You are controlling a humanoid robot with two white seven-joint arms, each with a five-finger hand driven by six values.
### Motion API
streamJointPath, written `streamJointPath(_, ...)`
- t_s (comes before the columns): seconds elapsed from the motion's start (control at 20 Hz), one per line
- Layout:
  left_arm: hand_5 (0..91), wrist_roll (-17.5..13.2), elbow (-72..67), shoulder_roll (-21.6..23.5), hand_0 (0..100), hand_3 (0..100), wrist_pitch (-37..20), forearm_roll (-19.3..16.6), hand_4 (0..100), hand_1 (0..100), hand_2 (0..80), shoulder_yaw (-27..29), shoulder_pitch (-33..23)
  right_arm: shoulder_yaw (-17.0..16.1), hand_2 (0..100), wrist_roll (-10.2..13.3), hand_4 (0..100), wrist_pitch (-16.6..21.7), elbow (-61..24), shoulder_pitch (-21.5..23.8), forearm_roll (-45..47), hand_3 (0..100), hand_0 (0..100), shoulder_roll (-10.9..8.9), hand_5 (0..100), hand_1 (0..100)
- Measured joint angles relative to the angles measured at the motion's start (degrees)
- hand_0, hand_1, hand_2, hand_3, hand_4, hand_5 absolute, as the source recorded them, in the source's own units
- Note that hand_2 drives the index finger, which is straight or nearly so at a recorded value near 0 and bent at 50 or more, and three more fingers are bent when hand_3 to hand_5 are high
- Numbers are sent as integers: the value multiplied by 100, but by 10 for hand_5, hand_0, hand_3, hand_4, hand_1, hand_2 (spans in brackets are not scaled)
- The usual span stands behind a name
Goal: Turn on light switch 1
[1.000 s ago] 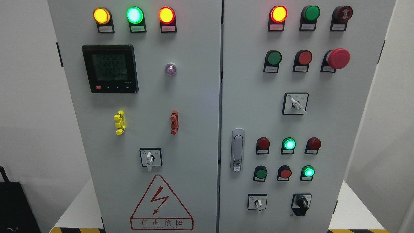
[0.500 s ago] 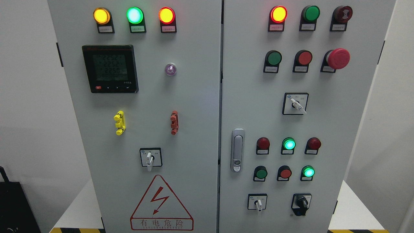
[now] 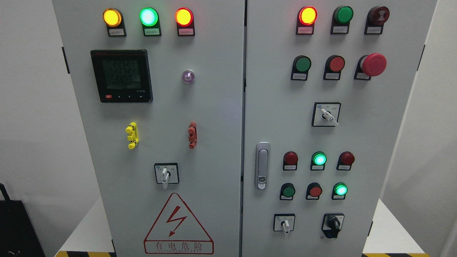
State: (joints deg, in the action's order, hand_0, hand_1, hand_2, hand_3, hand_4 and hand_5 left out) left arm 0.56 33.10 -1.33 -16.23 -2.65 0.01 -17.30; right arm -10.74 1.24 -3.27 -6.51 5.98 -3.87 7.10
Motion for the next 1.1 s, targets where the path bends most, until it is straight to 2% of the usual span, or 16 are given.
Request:
streamJointPath(0.05,0,30,190,13,307,231,-168,-5,317,80,5,0,-31,0,0,0,0,0,0,0,0,0,0,0,0,0)
streamJointPath(0.1,0,63,365,23,312,264,-354,-9,360,108,43,0,-58,0,0,0,0,0,0,0,0,0,0,0,0,0)
streamJointPath(0.2,17,96,725,41,316,316,-632,-14,416,137,90,0,-105,0,0,0,0,0,0,0,0,0,0,0,0,0)
streamJointPath(0.3,161,117,1106,56,325,403,-810,-17,526,173,170,10,-138,0,0,0,0,0,0,0,0,0,0,0,0,0)
streamJointPath(0.45,246,133,1672,75,331,449,-1053,-20,586,191,197,76,-172,0,0,0,0,0,0,0,0,0,0,0,0,0)
streamJointPath(0.55,351,135,2049,85,334,539,-1148,-22,681,212,260,119,-185,0,0,0,0,0,0,0,0,0,0,0,0,0)
streamJointPath(0.7,440,143,2639,96,331,609,-1218,-23,745,255,330,193,-202,0,0,0,0,0,0,0,0,0,0,0,0,0)
streamJointPath(1.1,600,143,4258,115,318,689,-1251,-25,826,307,398,316,-220,-1,0,0,0,0,0,0,0,0,0,1,0,0)
